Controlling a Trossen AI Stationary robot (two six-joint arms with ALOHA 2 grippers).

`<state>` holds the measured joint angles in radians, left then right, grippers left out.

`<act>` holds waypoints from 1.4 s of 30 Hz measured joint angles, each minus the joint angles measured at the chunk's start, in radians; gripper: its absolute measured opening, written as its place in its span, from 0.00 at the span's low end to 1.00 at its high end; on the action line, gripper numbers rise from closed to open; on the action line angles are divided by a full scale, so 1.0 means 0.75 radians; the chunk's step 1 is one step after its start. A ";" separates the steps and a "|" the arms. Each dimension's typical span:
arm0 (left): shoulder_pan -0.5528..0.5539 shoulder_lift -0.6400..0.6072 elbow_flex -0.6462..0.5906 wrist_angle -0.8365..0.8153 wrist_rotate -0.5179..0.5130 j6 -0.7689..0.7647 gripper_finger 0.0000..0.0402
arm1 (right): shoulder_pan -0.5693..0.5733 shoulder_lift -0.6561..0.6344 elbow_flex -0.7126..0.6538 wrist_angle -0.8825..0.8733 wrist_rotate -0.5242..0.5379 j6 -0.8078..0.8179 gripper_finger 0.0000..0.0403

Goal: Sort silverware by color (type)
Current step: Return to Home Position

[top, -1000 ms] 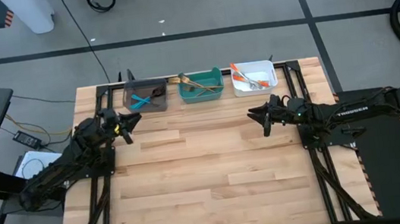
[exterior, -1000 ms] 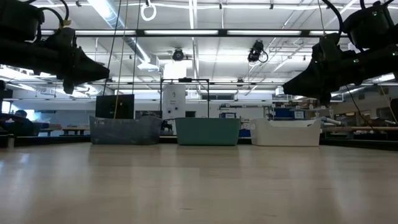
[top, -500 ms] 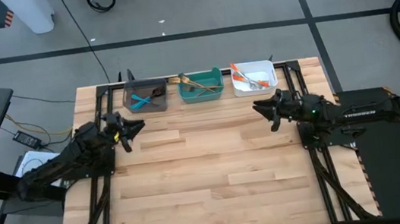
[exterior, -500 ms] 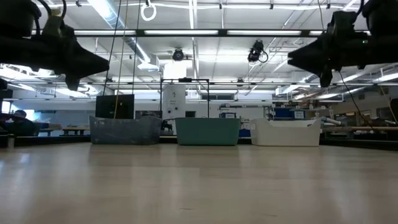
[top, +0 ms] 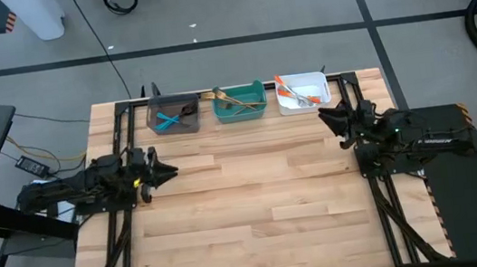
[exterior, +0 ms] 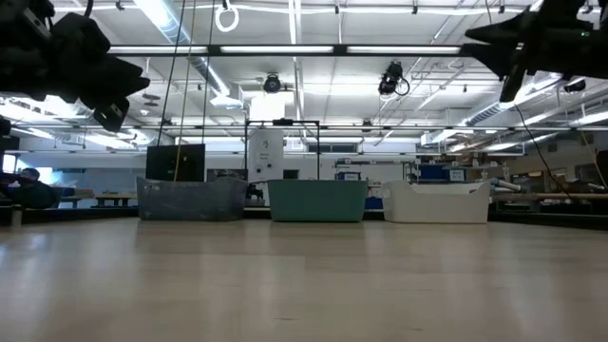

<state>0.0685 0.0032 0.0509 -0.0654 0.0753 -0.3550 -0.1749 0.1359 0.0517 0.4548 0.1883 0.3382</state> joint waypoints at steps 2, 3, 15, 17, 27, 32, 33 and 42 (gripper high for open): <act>-0.027 0.000 0.000 0.000 0.000 0.001 0.22 | 0.000 -0.053 0.000 0.001 0.000 0.000 0.28; -0.037 0.000 0.000 0.000 0.000 0.000 0.22 | 0.000 -0.075 0.000 0.001 0.000 0.000 0.28; -0.059 -0.001 -0.058 0.170 -0.001 0.001 0.22 | -0.001 -0.179 -0.061 0.110 0.001 0.002 0.28; -0.059 -0.001 -0.058 0.197 0.001 0.000 0.22 | -0.001 -0.179 -0.061 0.104 0.002 0.001 0.28; -0.058 -0.002 -0.058 0.206 0.000 0.001 0.22 | 0.020 -0.179 -0.061 0.105 0.002 0.001 0.28; -0.058 -0.002 -0.058 0.208 -0.001 0.001 0.22 | 0.017 -0.179 -0.061 0.105 0.002 0.001 0.28; -0.058 -0.002 -0.058 0.208 -0.001 0.000 0.22 | 0.014 -0.179 -0.061 0.105 0.002 0.001 0.28; -0.050 0.002 -0.059 0.210 -0.001 0.001 0.22 | 0.012 -0.179 -0.061 0.110 0.002 0.002 0.28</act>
<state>0.0314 0.0048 0.0067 0.0919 0.0746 -0.3545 -0.1661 0.0017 0.0059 0.5369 0.1894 0.3393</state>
